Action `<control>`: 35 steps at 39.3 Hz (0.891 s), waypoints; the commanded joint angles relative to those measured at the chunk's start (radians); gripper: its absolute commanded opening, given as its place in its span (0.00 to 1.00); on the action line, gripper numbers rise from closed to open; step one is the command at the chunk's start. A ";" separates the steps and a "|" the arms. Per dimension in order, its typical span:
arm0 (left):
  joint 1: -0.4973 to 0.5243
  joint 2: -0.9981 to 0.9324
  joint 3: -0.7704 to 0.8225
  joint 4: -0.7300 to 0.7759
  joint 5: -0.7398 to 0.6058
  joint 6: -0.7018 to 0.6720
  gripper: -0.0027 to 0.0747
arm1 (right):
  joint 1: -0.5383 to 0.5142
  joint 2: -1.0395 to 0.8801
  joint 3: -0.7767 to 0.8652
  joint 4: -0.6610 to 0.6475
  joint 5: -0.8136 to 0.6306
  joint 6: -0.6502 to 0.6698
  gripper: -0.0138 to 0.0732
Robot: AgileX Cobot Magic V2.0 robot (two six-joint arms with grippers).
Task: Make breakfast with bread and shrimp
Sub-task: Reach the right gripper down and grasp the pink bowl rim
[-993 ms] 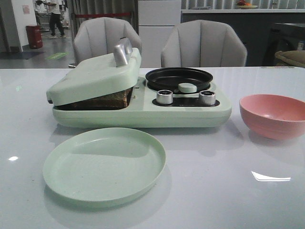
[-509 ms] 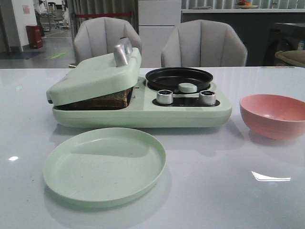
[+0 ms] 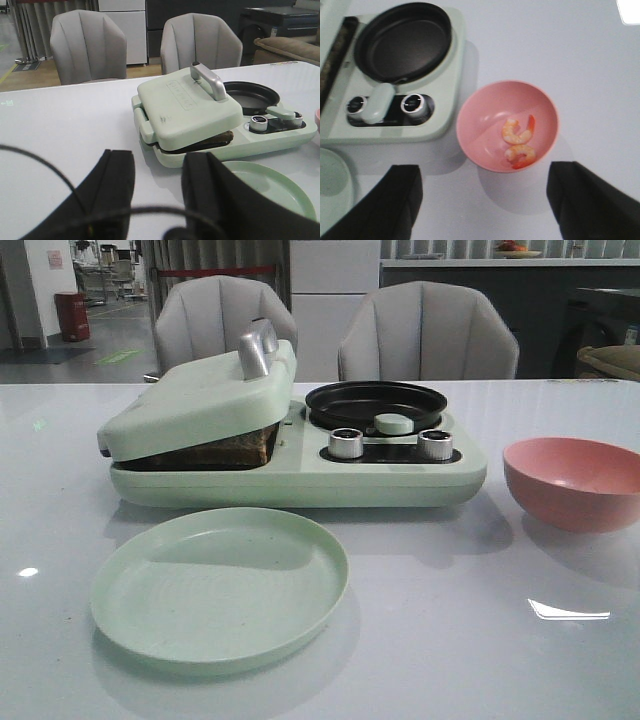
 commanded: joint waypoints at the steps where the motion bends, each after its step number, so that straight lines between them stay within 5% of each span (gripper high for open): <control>1: -0.005 0.011 -0.026 -0.016 -0.084 -0.009 0.44 | -0.056 0.071 -0.052 0.010 -0.045 -0.006 0.86; 10: -0.005 0.011 -0.026 -0.016 -0.084 -0.009 0.44 | -0.167 0.292 -0.076 0.028 -0.057 -0.024 0.86; 35: -0.005 0.011 -0.026 -0.016 -0.084 -0.009 0.44 | -0.164 0.700 -0.329 0.113 -0.034 -0.128 0.86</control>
